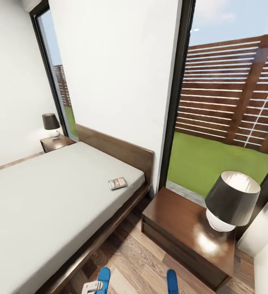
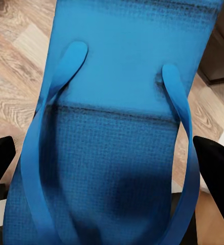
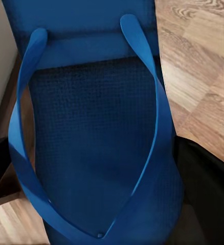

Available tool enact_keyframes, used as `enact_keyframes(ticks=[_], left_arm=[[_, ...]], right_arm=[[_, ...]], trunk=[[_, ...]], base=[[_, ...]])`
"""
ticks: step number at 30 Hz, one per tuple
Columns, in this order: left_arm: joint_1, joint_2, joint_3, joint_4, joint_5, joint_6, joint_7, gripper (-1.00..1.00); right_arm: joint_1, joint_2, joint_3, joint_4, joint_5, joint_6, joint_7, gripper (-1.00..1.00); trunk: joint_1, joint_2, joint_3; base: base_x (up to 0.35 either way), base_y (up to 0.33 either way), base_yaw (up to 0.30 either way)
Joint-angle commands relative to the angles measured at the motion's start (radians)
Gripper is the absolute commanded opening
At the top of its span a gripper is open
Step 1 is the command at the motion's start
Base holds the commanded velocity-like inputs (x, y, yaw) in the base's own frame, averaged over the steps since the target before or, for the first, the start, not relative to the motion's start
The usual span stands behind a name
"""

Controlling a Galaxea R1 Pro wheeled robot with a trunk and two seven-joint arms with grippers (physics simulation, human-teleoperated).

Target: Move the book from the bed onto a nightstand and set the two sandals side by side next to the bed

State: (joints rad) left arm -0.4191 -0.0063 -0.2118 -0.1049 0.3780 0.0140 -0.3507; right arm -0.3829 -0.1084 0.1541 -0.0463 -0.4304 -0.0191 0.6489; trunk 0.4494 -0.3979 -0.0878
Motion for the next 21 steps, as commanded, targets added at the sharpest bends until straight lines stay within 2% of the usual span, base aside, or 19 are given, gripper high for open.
enact_keyframes(ticks=[1,21], left_arm=[[-0.001,0.000,-0.008,0.001,0.010,0.001,-0.002,-1.00],[-0.001,0.000,-0.008,0.001,0.010,0.001,-0.002,-1.00]], right_arm=[[-0.001,-0.001,0.008,0.000,-0.008,-0.002,0.003,-1.00],[-0.001,-0.001,0.008,0.000,-0.008,-0.001,0.003,-1.00]], trunk=[[0.001,-0.002,-0.002],[0.001,-0.002,-0.002]], base=[[0.000,0.000,0.286],[0.000,0.000,0.286]])
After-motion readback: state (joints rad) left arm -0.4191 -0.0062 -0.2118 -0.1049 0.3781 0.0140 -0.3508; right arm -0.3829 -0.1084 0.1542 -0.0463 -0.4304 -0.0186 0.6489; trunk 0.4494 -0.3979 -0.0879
